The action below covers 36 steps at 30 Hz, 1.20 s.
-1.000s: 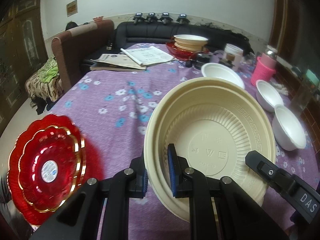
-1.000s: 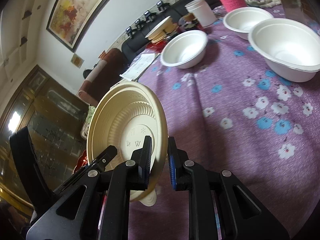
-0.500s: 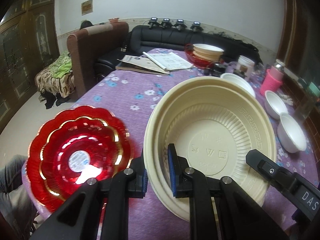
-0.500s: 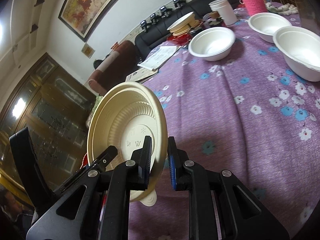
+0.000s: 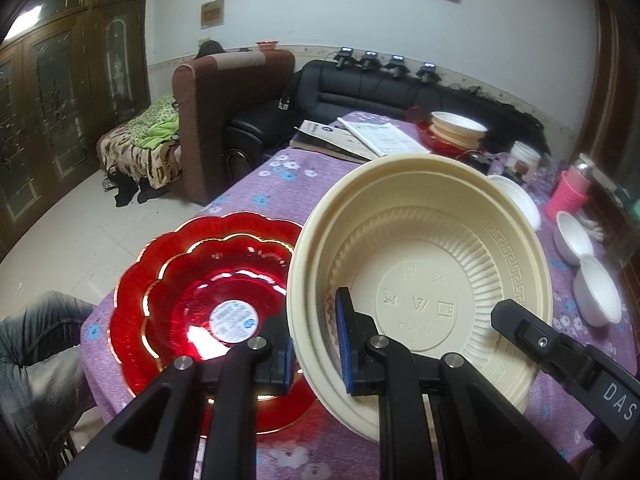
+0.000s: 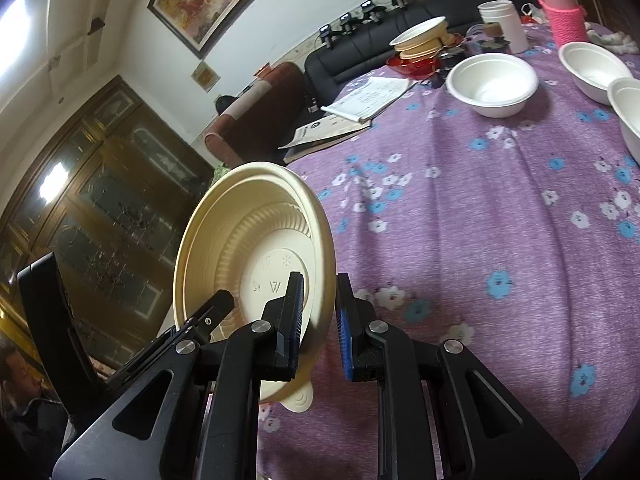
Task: Organize plates and bowls
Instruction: 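Lower the cream ribbed bowl onto the red plate stack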
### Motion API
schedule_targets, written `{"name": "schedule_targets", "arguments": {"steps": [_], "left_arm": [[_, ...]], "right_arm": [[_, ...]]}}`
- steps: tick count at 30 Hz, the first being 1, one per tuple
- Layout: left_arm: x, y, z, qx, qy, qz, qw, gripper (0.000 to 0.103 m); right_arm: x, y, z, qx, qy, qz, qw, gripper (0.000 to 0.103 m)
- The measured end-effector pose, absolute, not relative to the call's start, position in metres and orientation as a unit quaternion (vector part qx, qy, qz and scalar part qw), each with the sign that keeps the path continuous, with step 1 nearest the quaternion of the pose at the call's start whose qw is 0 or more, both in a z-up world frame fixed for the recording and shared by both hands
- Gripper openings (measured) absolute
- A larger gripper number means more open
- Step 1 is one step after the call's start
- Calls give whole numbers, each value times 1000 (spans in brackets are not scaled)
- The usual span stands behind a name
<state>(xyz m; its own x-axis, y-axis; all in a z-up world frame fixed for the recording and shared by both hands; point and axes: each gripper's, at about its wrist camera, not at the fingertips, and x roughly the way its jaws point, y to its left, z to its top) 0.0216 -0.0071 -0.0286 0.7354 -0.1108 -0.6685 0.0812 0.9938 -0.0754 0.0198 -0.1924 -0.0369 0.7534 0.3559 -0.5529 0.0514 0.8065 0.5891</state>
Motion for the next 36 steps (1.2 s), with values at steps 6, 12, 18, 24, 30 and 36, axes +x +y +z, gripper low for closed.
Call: {"name": "schedule_targets", "arguments": {"steps": [6,12,18,24,30,36], "left_arm": [[20,12,-28,-32,358,-32,933,16],[20,30,-26,-41,356,-16,934,16],[23,42,-27,-49,358,-2,932,17],[26,51,-29,-57,359,7,931,17],[27,57,-31,-62,360,13,931,17],[29,63,-33,-66,362,22,929,17]], "right_arm": [[28,-174,-34,286,347,102,888,15],[37,-156,-31,275,351,119,887,16],[45,-139,-31,268,360,129,884,16],[55,-129,-33,261,365,136,883,16],[60,-122,-34,259,369,142,881,16],[67,-114,-37,256,375,147,879,16]]}}
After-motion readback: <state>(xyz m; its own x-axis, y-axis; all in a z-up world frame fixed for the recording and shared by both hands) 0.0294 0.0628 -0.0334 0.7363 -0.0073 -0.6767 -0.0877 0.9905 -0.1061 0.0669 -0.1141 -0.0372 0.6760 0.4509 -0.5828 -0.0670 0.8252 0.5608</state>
